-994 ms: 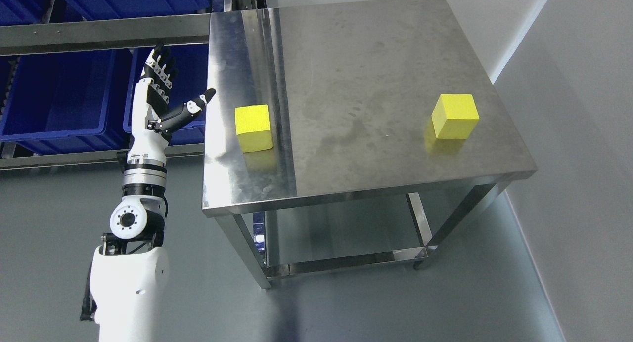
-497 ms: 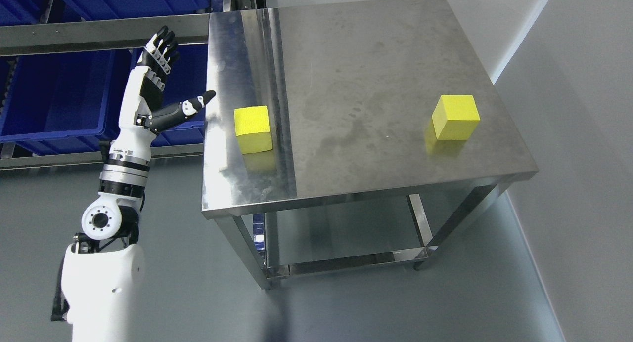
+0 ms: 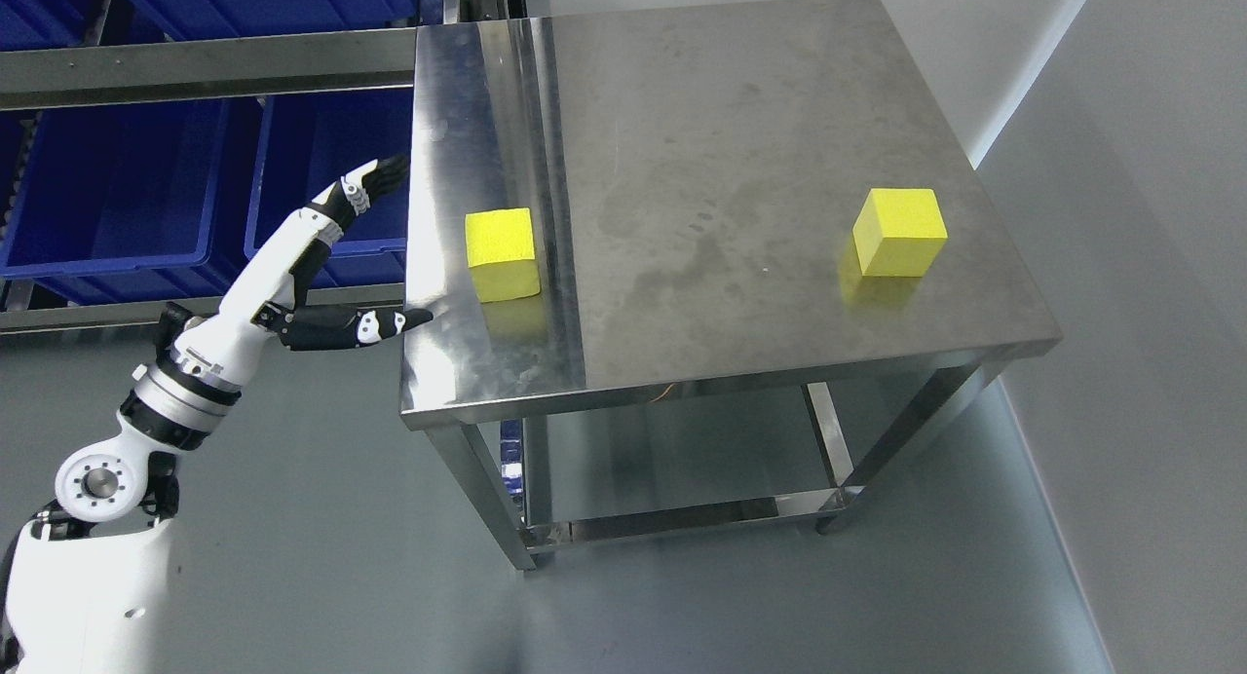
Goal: Move yellow foam block to right shelf middle
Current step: 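Reach the left hand toward the yellow foam cube nearest it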
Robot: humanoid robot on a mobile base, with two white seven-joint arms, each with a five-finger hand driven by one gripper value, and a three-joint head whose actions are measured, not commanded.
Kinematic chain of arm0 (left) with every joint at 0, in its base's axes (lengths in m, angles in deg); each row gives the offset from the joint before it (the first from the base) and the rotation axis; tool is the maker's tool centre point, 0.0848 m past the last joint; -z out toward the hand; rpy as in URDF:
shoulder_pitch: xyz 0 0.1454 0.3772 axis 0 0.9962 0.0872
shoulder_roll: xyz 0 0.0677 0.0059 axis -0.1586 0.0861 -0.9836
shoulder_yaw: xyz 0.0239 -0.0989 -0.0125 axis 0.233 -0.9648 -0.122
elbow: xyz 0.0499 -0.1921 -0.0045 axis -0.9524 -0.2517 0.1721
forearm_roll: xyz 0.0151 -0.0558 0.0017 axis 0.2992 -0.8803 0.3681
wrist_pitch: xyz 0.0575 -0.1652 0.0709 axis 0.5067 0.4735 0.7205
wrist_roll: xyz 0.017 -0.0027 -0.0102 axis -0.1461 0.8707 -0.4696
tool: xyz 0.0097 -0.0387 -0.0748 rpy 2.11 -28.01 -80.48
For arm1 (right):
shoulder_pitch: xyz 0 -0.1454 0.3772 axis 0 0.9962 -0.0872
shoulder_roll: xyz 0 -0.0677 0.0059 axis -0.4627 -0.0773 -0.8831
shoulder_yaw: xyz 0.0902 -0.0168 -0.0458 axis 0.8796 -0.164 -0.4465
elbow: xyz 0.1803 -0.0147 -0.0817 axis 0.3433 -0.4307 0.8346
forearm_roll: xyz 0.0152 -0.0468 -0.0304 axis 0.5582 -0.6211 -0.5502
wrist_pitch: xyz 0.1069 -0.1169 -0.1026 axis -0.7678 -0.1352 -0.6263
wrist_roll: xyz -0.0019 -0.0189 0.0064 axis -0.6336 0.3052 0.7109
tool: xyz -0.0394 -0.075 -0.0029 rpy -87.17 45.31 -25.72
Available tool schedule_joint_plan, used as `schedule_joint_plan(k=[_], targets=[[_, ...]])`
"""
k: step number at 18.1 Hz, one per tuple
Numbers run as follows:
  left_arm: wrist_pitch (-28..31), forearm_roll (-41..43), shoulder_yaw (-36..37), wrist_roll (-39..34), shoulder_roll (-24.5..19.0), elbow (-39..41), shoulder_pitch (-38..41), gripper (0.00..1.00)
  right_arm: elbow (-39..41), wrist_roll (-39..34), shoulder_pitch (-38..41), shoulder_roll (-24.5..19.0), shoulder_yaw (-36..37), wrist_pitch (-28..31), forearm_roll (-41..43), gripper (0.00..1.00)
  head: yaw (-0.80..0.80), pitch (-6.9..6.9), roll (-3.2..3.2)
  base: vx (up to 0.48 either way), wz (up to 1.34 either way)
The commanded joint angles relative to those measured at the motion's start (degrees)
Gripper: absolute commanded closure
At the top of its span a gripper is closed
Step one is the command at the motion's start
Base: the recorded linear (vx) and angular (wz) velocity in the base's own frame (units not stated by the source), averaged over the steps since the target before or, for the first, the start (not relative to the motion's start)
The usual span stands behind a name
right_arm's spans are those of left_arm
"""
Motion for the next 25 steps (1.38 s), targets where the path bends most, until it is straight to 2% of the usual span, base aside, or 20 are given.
schedule_joint_plan(k=[1, 9, 13, 16, 19, 24, 25], targets=[[1.4, 2.4, 2.3, 1.0, -3.8, -3.1, 0.3, 0.04, 1.0, 0.0, -0.2, 1.0, 0.0, 0.0, 0.0, 0.00, 0.00, 0.00, 0.00, 0.000, 0.00], [2.4, 10.0, 2.7, 1.0, 3.2, -11.6, -8.1, 0.03, 1.0, 0.0, -0.1, 1.0, 0.0, 0.0, 0.0, 0.00, 0.00, 0.00, 0.00, 0.002, 0.01], [2.6, 10.8, 8.4, 1.3, 5.7, -17.4, -10.6, 0.04, 1.0, 0.0, -0.2, 1.0, 0.0, 0.0, 0.0, 0.00, 0.00, 0.00, 0.00, 0.000, 0.00], [5.4, 12.1, 9.0, 1.4, 8.1, -19.9, -12.5, 0.05, 1.0, 0.0, -0.1, 1.0, 0.0, 0.0, 0.0, 0.00, 0.00, 0.00, 0.00, 0.000, 0.00], [7.1, 13.3, 8.9, 1.4, 8.7, -21.6, -13.7, 0.07, 1.0, 0.0, -0.2, 1.0, 0.0, 0.0, 0.0, 0.00, 0.00, 0.00, 0.00, 0.000, 0.00], [7.2, 13.2, 9.0, 1.8, 10.5, -23.6, -15.9, 0.20, 1.0, 0.0, -0.1, 1.0, 0.0, 0.0, 0.0, 0.00, 0.00, 0.00, 0.00, 0.000, 0.00], [7.2, 13.0, 8.8, 2.0, 11.1, -24.2, -16.0, 0.27, 1.0, 0.0, -0.2, 1.0, 0.0, 0.0, 0.0, 0.00, 0.00, 0.00, 0.00, 0.000, 0.00]])
